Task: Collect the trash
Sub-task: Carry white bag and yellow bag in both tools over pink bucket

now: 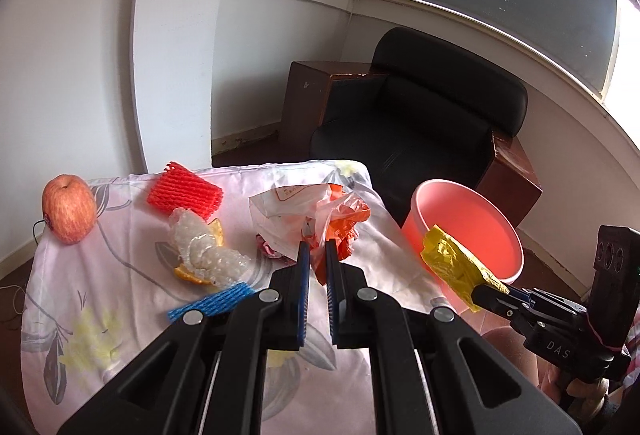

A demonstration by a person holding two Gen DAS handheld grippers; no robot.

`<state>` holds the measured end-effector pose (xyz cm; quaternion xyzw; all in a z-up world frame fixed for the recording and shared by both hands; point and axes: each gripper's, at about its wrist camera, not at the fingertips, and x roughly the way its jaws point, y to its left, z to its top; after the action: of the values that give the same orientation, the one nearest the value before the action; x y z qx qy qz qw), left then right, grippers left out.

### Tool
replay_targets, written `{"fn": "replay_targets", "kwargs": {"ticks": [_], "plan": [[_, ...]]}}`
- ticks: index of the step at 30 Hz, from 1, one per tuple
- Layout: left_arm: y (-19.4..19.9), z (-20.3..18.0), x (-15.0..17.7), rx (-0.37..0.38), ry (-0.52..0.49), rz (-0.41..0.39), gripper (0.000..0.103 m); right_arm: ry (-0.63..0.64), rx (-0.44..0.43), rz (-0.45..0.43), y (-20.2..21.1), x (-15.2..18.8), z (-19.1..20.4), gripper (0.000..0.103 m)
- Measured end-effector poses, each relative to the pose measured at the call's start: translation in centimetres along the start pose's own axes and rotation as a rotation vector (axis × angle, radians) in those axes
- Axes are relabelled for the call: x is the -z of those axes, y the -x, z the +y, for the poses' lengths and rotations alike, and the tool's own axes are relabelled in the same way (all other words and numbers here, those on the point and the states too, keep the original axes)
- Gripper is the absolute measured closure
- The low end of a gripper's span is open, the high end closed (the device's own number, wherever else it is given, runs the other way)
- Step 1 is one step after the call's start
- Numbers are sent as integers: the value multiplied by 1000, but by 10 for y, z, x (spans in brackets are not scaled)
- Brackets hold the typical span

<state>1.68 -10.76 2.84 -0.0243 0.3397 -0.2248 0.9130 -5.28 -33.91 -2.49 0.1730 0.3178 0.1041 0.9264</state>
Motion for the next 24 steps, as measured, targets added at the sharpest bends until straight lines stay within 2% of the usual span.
{"fn": "replay_targets", "kwargs": {"ticks": [13, 24], "plan": [[-16, -62, -11, 96, -99, 4, 96, -99, 88, -93, 25, -9, -43, 85], [-32, -106, -12, 163, -181, 14, 96, -169, 160, -122, 32, -8, -77, 85]]}}
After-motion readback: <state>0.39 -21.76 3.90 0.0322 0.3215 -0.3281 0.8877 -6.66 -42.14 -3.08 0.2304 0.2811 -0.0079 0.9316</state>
